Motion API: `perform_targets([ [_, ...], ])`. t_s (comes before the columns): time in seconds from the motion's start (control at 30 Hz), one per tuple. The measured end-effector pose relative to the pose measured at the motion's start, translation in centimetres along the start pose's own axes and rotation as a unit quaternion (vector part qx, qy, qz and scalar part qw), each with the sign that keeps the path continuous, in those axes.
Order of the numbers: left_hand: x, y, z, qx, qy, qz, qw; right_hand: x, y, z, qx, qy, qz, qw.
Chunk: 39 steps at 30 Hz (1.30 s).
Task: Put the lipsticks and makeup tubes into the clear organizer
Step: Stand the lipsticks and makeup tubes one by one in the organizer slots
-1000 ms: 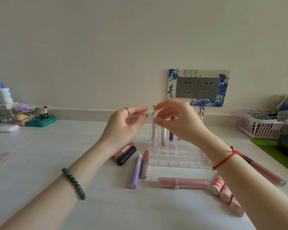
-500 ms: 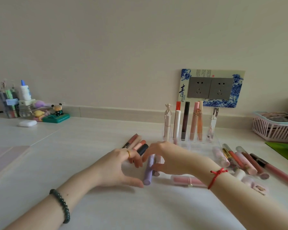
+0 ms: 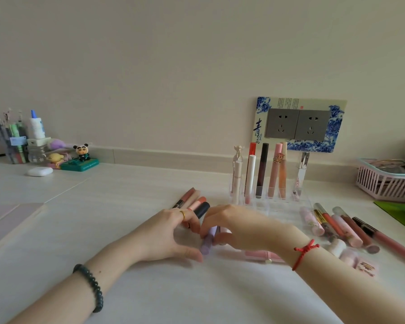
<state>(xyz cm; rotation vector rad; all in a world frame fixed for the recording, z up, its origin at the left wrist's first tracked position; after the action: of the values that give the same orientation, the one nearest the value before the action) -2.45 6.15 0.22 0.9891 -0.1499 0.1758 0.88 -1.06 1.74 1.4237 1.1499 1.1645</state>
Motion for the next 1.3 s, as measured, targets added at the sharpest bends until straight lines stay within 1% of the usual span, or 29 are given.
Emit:
perform_targets([
  [0.07, 0.0, 0.3, 0.1, -0.070, 0.003, 0.009, 0.997, -0.2, 1.4, 0.4, 0.039, -0.006, 0.055, 0.998],
  [0.13, 0.3, 0.9, 0.3, -0.133, 0.000, 0.036, 0.990, -0.5, 3.1, 1.3, 0.103, -0.023, 0.118, 0.987],
  [0.23, 0.9, 1.6, 0.9, -0.199, -0.006, 0.088, 0.976, -1.4, 5.7, 2.4, 0.218, -0.031, 0.201, 0.955],
  [0.33, 1.9, 2.4, 2.2, -0.239, -0.014, 0.139, 0.961, -2.3, 7.7, 3.2, 0.275, -0.036, 0.253, 0.927],
  [0.43, 3.4, 2.9, 3.2, -0.267, -0.003, 0.167, 0.949, -3.1, 9.2, 4.0, 0.295, -0.046, 0.293, 0.908],
  [0.53, 4.9, 2.9, 4.6, -0.304, -0.005, 0.177, 0.936, -4.0, 10.3, 5.2, 0.297, -0.061, 0.337, 0.892],
  [0.67, 6.9, 2.7, 6.6, -0.320, -0.017, 0.208, 0.924, -5.5, 11.7, 7.0, 0.265, -0.091, 0.391, 0.877],
  [0.8, 8.8, 2.1, 7.2, -0.327, -0.009, 0.244, 0.913, -6.7, 12.0, 8.7, 0.255, -0.129, 0.421, 0.861],
  [0.93, 9.8, 1.1, 7.7, -0.323, 0.013, 0.262, 0.909, -7.3, 11.8, 10.3, 0.236, -0.163, 0.431, 0.855],
  [1.1, 10.4, -0.3, 7.7, -0.333, 0.028, 0.263, 0.905, -7.5, 10.8, 11.5, 0.225, -0.187, 0.432, 0.853],
  [1.3, 10.7, -1.8, 7.8, -0.313, 0.027, 0.231, 0.921, -7.9, 9.5, 12.8, 0.211, -0.219, 0.433, 0.848],
])
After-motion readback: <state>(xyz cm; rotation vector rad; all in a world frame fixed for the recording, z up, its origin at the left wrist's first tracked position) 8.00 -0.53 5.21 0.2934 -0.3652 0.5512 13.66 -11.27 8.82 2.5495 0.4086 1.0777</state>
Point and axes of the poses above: each hand's wrist, its own x-axis towards the middle knuckle, its own y-axis out of the back of the hand, z = x × y, the point moved 9 cm from there along x, towards the middle knuckle, and after that the axes turned 4 degrees about y, right-handed, at the moved point
